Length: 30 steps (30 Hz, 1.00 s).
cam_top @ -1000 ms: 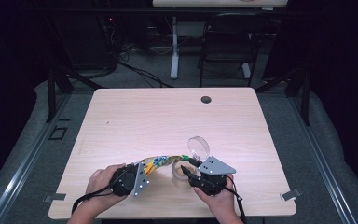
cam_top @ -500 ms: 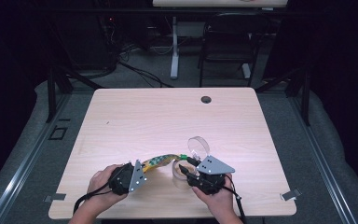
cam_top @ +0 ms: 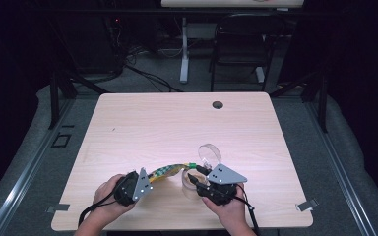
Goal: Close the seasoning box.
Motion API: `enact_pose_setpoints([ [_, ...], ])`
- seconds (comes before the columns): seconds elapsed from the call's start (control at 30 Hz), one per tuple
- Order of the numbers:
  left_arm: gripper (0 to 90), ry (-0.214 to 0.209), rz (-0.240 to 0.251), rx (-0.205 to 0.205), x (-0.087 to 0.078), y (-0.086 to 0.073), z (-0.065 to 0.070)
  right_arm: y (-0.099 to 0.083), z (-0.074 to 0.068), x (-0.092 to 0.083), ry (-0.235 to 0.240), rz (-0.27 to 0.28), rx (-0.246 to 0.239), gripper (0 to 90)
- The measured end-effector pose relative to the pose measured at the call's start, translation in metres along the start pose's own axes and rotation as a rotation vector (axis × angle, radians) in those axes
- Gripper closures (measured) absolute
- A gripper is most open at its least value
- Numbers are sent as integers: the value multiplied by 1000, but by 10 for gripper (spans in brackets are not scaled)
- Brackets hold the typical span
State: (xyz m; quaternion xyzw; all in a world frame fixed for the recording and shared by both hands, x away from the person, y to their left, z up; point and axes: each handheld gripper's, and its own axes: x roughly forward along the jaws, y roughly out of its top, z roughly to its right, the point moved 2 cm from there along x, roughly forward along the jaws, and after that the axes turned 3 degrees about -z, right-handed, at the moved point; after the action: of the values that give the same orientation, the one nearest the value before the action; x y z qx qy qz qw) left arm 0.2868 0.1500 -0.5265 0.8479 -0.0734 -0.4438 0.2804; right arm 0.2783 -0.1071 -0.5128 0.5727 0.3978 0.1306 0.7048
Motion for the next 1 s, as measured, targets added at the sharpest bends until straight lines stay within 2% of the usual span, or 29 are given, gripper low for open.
enact_pose_setpoints([
  [0.2, 876, -8, 5, -13, 0, -1, -1, -1, 0, 1, 1, -2, 2, 605],
  [0.57, 876, -22, 16, -67, 0, -5, -5, -2, 2, -1, -7, -8, 5, 601],
  [0.97, 873, -54, 53, -187, 1, -16, -16, -4, 3, -2, -6, -11, 5, 601],
  [1.0, 872, -56, 62, -208, 2, -18, -17, -4, 3, -2, -7, -12, 5, 601],
])
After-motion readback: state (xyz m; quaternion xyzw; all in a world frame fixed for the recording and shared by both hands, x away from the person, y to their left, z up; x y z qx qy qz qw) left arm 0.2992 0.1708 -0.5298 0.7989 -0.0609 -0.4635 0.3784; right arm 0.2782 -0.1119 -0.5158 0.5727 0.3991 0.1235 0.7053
